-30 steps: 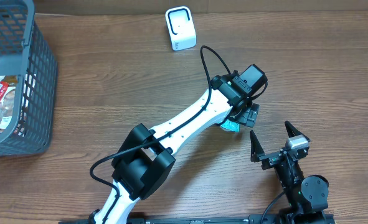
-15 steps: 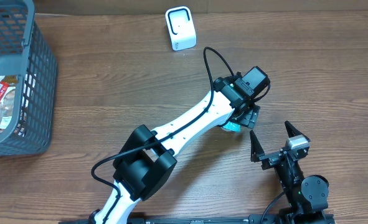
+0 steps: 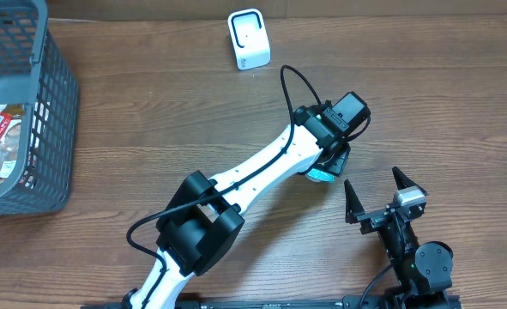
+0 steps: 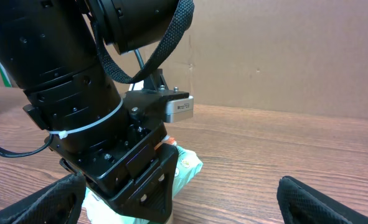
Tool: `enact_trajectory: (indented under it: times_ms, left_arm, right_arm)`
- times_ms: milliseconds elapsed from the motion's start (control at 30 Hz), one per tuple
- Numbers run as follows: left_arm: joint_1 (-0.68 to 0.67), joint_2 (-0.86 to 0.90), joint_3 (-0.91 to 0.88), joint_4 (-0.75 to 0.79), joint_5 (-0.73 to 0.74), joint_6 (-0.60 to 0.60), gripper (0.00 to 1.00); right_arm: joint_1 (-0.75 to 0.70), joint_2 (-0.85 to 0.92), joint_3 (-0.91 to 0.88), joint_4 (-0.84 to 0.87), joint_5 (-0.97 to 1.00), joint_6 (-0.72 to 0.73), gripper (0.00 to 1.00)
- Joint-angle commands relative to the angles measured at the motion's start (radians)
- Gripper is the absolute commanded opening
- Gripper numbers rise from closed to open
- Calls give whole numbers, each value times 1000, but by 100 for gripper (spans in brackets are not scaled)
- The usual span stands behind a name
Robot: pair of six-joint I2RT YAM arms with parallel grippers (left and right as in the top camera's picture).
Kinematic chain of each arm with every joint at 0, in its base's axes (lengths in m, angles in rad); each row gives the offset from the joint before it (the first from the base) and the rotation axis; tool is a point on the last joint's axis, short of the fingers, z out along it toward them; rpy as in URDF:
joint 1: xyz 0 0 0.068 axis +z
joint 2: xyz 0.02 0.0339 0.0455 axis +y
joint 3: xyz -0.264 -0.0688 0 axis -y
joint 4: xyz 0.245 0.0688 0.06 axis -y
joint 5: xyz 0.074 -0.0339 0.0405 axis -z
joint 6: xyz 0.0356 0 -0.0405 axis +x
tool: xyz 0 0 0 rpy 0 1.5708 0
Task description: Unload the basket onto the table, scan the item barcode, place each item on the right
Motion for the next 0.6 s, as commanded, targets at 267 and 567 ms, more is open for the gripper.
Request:
enact_trajectory:
  times_ms: [267, 567]
  left_arm:
    - [-7, 21, 8, -16, 12, 16, 92]
    - [-11, 21, -52, 32, 8, 15, 94]
  right_arm:
    - [-3, -8, -11, 4, -2, 6, 100]
    - [-3, -8, -11, 3, -2, 6, 100]
